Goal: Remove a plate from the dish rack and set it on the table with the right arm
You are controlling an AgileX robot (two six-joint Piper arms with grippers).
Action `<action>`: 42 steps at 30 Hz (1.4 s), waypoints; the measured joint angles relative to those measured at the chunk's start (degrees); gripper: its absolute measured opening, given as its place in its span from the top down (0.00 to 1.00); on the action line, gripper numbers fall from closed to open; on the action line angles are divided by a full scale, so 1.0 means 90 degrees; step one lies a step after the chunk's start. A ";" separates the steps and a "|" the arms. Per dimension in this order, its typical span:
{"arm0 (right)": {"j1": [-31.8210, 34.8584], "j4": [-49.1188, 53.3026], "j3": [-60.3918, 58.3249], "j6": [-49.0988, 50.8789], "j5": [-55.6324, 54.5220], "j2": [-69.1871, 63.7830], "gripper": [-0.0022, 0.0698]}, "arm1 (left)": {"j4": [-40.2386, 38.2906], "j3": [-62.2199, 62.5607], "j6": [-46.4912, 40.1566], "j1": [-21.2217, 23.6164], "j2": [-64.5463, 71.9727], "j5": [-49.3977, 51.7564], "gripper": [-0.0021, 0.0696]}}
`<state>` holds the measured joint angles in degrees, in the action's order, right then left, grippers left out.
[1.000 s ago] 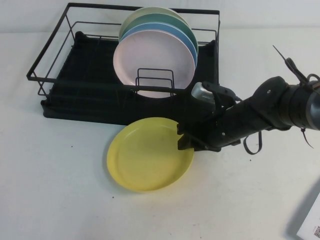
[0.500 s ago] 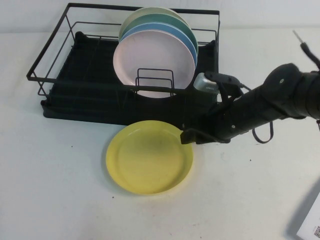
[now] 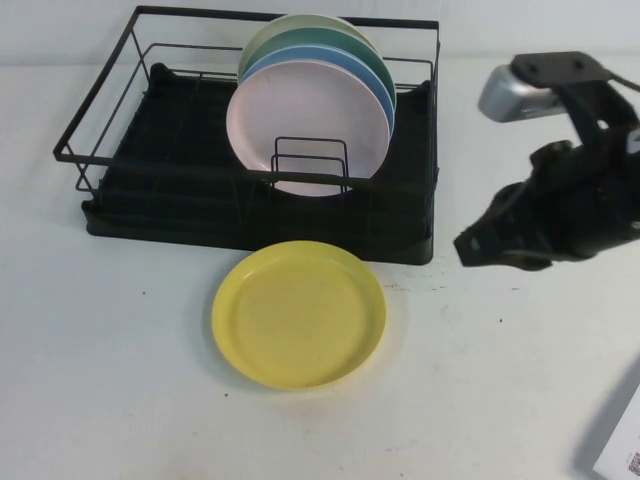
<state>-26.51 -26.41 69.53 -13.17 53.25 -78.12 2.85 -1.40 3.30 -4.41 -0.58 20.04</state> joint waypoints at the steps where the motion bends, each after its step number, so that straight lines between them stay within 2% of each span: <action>1: 0.0000 0.0093 -0.0133 0.0032 0.0016 0.0284 0.99 | 0.0000 0.0000 0.0000 0.0000 0.0000 0.0000 0.98; 10: 0.0000 0.0645 -0.1960 0.0191 -0.0121 0.3005 1.00 | 0.0000 0.0000 0.0000 0.0000 0.0000 0.0000 0.98; 15: 0.0000 0.1188 -0.2566 0.0191 -0.0088 0.3999 1.00 | 0.0000 0.0000 0.0000 0.0000 0.0000 0.0000 0.98; 19: 0.0000 0.1385 -0.3185 0.0344 -0.0517 0.4373 1.00 | 0.0000 0.0000 0.0000 0.0000 0.0000 0.0000 0.98; 25: 0.0222 0.1583 -0.4885 0.0653 -0.2526 0.4641 1.00 | 0.0000 0.0000 0.0000 0.0000 0.0000 0.0000 0.98; 31: 0.1341 0.1596 -0.6974 0.0679 -0.5232 0.5769 1.00 | 0.0000 0.0000 0.0000 0.0000 0.0000 0.0000 0.98; 34: 0.1809 0.1572 -0.7629 0.0679 -0.5917 0.6438 1.00 | 0.0000 0.0000 0.0000 0.0000 0.0000 0.0000 0.98; 38: 0.2196 0.1572 -0.7864 0.0679 -0.5882 0.7297 1.00 | 0.0000 0.0000 0.0000 0.0000 0.0000 0.0000 0.98; 42: 0.2304 0.1675 -0.7875 0.0679 -0.4893 0.8147 1.00 | 0.0000 0.0000 0.0000 0.0000 0.0000 0.0000 0.98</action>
<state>-5.77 -11.33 -1.35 -7.06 9.22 -4.80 2.85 -1.40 3.30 -4.41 -0.58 20.04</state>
